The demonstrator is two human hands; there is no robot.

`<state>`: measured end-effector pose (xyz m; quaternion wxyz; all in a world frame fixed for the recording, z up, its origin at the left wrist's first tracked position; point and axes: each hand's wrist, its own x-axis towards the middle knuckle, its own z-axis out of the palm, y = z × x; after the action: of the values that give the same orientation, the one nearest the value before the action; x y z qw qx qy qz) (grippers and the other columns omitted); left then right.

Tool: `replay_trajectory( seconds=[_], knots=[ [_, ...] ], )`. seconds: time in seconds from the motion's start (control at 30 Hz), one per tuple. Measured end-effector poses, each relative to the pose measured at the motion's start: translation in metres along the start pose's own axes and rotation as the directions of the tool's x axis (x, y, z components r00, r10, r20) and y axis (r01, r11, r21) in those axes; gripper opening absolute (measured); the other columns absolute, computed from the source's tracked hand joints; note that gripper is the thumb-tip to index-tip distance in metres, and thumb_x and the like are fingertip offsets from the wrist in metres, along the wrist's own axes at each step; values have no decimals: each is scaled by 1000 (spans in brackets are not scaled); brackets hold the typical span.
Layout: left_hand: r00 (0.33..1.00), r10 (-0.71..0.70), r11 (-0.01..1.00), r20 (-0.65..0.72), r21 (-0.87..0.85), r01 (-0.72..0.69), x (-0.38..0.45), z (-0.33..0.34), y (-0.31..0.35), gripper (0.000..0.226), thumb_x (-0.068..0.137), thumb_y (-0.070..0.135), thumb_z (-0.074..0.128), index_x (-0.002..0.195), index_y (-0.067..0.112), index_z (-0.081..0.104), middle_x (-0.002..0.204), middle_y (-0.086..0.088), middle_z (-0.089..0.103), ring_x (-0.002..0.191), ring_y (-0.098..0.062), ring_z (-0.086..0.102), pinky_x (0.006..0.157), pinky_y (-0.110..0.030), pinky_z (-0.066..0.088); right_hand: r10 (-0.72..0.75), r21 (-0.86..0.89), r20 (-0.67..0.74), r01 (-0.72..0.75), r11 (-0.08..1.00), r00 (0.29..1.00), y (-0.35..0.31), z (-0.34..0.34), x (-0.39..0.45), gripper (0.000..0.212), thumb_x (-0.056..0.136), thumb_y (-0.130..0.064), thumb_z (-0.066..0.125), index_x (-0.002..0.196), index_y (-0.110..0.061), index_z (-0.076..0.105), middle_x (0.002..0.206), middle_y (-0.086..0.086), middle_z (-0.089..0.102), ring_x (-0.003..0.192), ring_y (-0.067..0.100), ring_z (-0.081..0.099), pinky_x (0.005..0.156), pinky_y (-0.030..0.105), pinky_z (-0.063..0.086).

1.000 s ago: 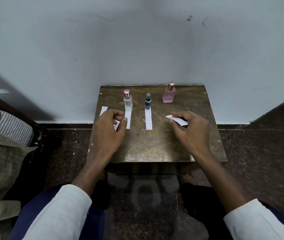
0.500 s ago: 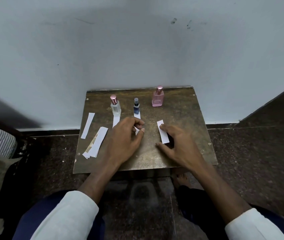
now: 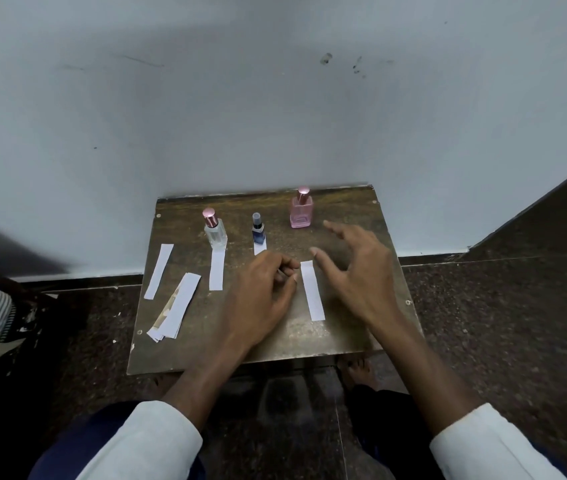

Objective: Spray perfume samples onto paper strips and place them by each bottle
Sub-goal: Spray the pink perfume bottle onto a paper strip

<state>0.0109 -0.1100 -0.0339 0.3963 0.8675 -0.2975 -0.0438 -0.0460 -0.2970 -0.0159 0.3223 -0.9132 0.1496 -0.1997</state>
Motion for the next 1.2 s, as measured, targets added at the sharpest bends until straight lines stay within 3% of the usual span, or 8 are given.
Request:
replay_trajectory(
  seconds=[0.17, 0.3, 0.53, 0.67, 0.8, 0.97, 1.13, 1.2],
  knots=[
    [1000, 27, 999, 1, -20, -27, 4, 12, 6, 13, 98, 19, 72, 111, 24, 70, 97, 15, 64, 89, -4, 61, 80, -15, 49, 55, 76, -21, -53, 996, 998, -1, 23, 42, 64, 95, -36, 77, 151, -18, 54, 143, 3, 64, 130, 20, 60, 109, 44, 51],
    [999, 35, 999, 15, -17, -34, 9, 17, 9, 12, 100, 24, 70, 112, 25, 69, 98, 16, 62, 89, -4, 61, 79, -15, 49, 86, 82, 72, -92, 992, 994, 2, 41, 62, 75, 95, -29, 76, 160, -17, 40, 154, 6, 54, 140, 22, 51, 117, 42, 43],
    [1000, -2, 999, -25, -33, 1, 17, 14, -3, 13, 99, 20, 71, 111, 26, 70, 96, 17, 62, 88, -4, 60, 78, -9, 43, 95, 133, 58, -102, 986, 994, 9, 42, 72, 34, 91, -21, 82, 122, -19, 68, 113, -8, 75, 100, 6, 69, 93, 28, 58],
    [995, -19, 999, -99, -53, 14, 19, 8, -1, 9, 100, 26, 73, 109, 23, 71, 100, 14, 63, 80, -4, 62, 73, -6, 43, 78, 191, 82, -92, 977, 994, 7, 23, 67, 29, 93, -22, 80, 120, -21, 70, 106, -17, 72, 95, -8, 67, 89, 16, 56],
    [976, -46, 999, -212, -35, 39, 19, 2, 0, 22, 101, 37, 71, 120, 27, 69, 112, 15, 64, 70, -7, 63, 73, -10, 44, 48, 325, 160, -99, 941, 986, -2, -3, 51, 24, 97, -19, 77, 120, -16, 71, 109, -10, 77, 100, -4, 70, 81, 3, 48],
    [978, -66, 998, -197, -34, 61, 17, -1, 5, 49, 101, 47, 69, 142, 21, 66, 122, 11, 66, 68, -5, 62, 71, -8, 46, -8, 485, 275, -131, 865, 962, 5, -13, 31, 24, 95, -12, 78, 117, -12, 72, 108, 0, 78, 99, 13, 76, 86, 20, 59],
    [997, 2, 1000, -76, -18, -3, 11, -2, 8, 37, 101, 49, 65, 131, 28, 71, 118, 13, 73, 76, -2, 63, 72, -28, 56, -59, 494, 336, -123, 861, 940, 11, -22, 18, 23, 93, -13, 80, 114, -16, 73, 107, -3, 78, 101, 14, 75, 87, 28, 62],
    [997, 5, 1000, -72, 5, -4, 10, -2, 8, 35, 100, 50, 66, 127, 29, 72, 118, 14, 74, 76, 3, 63, 70, -18, 49, -60, 499, 337, -124, 858, 940, 13, -23, 15, 23, 92, -15, 81, 113, -17, 73, 108, -1, 78, 102, 16, 75, 89, 34, 63]
  ],
)
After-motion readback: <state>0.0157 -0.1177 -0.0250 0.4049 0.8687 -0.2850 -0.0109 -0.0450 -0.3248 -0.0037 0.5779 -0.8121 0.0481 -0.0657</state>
